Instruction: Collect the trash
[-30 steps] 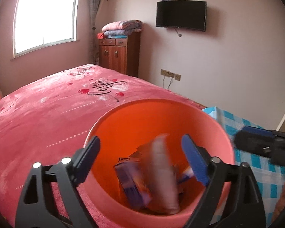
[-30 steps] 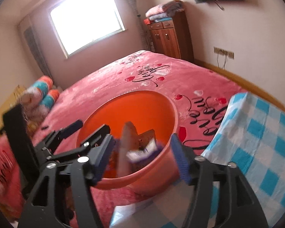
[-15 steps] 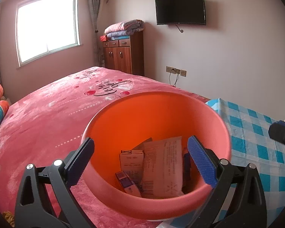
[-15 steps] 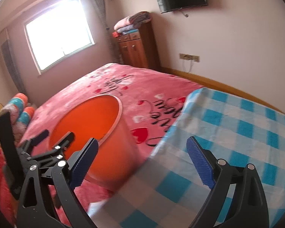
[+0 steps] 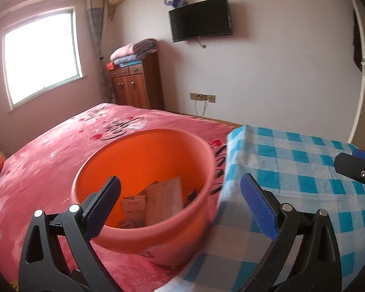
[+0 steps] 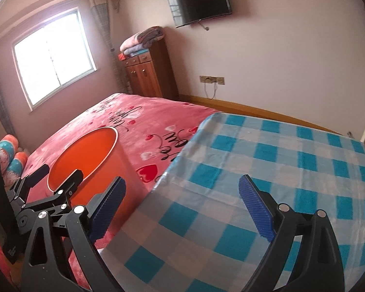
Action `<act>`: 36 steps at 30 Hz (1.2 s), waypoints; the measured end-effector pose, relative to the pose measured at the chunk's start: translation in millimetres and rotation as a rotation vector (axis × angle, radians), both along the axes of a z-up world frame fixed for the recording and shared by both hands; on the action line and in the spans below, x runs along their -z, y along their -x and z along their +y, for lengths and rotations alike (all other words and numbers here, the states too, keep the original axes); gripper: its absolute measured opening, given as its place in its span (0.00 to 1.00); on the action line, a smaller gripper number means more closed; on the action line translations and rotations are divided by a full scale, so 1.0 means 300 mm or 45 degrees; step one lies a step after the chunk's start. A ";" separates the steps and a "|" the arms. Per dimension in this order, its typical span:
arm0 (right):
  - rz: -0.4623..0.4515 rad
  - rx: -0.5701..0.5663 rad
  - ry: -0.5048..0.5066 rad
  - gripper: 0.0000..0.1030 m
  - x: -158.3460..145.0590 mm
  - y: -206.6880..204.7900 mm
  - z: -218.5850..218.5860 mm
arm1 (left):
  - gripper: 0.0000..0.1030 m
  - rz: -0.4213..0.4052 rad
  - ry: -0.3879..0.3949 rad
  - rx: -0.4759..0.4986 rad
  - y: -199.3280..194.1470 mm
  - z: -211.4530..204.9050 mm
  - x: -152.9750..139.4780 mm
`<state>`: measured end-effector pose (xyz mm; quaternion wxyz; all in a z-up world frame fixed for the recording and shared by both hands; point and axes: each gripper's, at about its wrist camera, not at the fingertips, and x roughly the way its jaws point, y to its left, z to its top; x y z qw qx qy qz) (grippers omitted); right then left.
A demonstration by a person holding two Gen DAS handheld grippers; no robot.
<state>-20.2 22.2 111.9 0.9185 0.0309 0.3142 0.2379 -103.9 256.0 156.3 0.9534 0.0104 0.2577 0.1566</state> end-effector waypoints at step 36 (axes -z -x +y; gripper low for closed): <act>-0.266 0.531 0.141 0.93 -0.112 0.416 -0.571 | 0.96 -0.099 0.052 0.360 0.171 -0.534 -0.093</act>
